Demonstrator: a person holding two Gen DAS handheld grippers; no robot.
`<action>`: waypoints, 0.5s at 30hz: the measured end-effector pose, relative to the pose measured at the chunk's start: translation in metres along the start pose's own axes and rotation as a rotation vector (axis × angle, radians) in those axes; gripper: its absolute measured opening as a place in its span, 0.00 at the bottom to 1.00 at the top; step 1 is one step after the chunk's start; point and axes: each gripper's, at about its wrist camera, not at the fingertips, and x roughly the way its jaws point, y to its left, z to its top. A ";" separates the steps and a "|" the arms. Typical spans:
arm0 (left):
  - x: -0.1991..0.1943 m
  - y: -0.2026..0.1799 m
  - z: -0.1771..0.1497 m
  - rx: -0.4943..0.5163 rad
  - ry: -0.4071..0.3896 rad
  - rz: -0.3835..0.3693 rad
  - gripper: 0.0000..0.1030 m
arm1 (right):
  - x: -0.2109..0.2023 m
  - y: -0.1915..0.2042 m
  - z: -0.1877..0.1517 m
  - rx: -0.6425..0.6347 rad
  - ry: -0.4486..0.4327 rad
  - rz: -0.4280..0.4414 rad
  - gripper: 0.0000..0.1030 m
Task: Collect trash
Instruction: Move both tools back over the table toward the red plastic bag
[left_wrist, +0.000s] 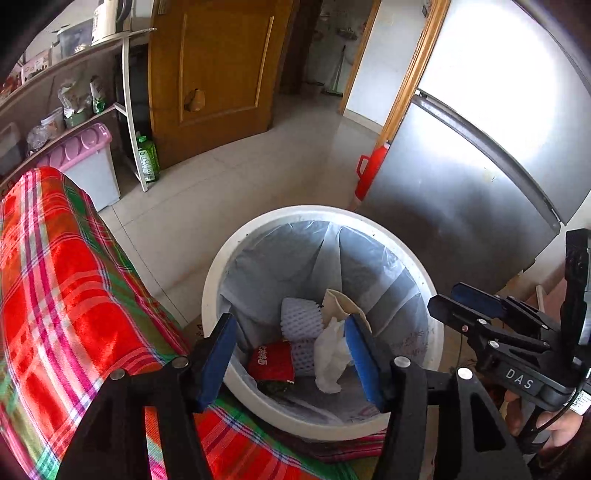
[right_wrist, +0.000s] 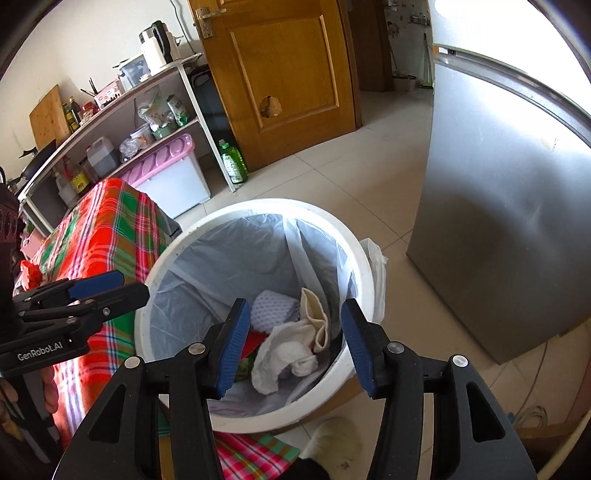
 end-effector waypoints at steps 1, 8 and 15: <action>-0.004 0.001 -0.001 -0.001 -0.008 -0.001 0.59 | -0.002 0.001 0.000 0.000 -0.006 -0.004 0.51; -0.037 0.008 -0.008 -0.005 -0.068 0.040 0.59 | -0.027 0.020 0.000 -0.025 -0.074 -0.017 0.51; -0.077 0.023 -0.018 -0.032 -0.155 0.096 0.59 | -0.047 0.041 0.001 -0.035 -0.125 0.012 0.51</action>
